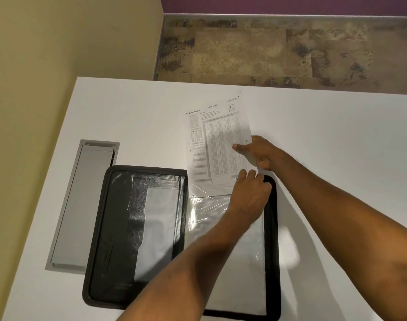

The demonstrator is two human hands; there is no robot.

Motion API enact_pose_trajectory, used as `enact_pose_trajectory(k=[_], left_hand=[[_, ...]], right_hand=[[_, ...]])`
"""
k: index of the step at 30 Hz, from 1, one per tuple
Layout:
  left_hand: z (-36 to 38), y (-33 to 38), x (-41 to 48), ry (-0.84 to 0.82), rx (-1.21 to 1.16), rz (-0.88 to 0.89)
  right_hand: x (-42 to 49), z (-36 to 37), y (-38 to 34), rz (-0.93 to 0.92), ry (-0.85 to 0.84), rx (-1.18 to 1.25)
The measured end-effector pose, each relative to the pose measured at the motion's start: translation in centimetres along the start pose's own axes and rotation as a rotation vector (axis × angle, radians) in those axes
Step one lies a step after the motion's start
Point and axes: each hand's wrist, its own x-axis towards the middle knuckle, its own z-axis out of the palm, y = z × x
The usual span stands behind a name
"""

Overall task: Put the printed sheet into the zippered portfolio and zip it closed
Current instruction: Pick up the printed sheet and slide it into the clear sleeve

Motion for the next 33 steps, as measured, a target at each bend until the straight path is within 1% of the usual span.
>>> enact_pose_trajectory(k=[3,5,8,10,15,18,21,24,27,31,33], left_hand=[[0.6,-0.5,0.1,0.041,-0.046,0.007],[0.8,-0.8,0.1,0.036,-0.074,0.017],[0.8,-1.2,0.2,0.005,-0.054,0.066],[0.8,-1.4,0.3,-0.035,-0.015,0.114],[1.5,-1.4,0.6,-0.047,0.044,0.213],[1.6,-1.4,0.9,-0.010,0.050,0.239],[1.6,-1.5,1.1,0.030,0.001,0.228],[1.5,-1.7,1.1,0.042,-0.068,0.186],[1.5,-2.1,1.0,0.039,-0.154,0.083],[1.2,-2.6,1.2,0.000,-0.278,-0.035],[1.0,-2.8,1.5,-0.036,-0.294,-0.059]], right_hand=[[-0.1,0.0,0.8,0.003,0.017,-0.020],[0.1,-0.1,1.0,0.019,0.043,-0.089],[0.6,-0.1,1.1,0.127,0.093,-0.199],[1.0,-0.1,0.9,0.194,0.080,-0.239],[1.6,0.1,0.4,0.239,-0.002,-0.249],[1.3,0.2,0.5,0.220,0.020,-0.202],[0.6,0.2,0.7,0.199,0.072,-0.188],[-0.2,0.3,0.7,0.129,0.097,-0.163],[-1.1,0.0,1.1,0.123,0.038,0.019],[-2.0,-0.6,1.6,0.156,-0.044,0.187],[-2.3,-0.9,1.6,0.137,0.000,0.242]])
